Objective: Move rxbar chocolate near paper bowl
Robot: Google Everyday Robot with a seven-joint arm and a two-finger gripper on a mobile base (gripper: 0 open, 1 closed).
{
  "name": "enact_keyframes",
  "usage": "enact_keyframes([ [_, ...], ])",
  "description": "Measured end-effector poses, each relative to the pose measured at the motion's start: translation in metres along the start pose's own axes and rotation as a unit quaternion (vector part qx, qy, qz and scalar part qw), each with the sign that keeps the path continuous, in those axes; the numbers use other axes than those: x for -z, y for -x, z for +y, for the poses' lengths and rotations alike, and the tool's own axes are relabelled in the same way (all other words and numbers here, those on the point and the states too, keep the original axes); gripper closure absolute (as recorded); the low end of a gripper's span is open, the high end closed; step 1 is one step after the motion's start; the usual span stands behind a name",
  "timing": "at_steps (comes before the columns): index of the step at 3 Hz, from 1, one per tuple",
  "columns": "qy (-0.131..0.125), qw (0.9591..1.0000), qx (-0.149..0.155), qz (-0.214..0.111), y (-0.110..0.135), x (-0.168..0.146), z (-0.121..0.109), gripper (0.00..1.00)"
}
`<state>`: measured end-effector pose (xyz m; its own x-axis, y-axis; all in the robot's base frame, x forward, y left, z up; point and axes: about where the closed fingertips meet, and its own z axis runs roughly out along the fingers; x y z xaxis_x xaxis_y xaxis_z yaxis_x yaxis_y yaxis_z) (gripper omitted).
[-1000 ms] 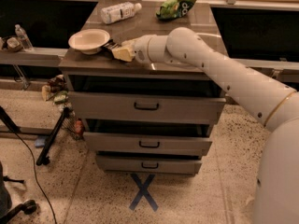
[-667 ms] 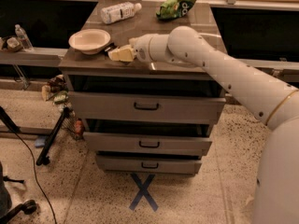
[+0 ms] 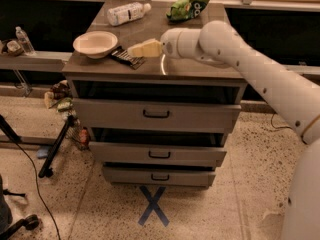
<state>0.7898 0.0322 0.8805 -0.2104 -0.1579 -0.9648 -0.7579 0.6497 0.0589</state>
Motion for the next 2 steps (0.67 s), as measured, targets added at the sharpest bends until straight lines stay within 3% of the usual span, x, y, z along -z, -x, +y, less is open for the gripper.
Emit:
enact_keyframes([
  [1,-0.062,0.998,0.011,-0.007,0.017,0.05,-0.051,0.0],
  [2,-0.158,0.9867,0.038,0.009,0.027,0.103,-0.101,0.0],
])
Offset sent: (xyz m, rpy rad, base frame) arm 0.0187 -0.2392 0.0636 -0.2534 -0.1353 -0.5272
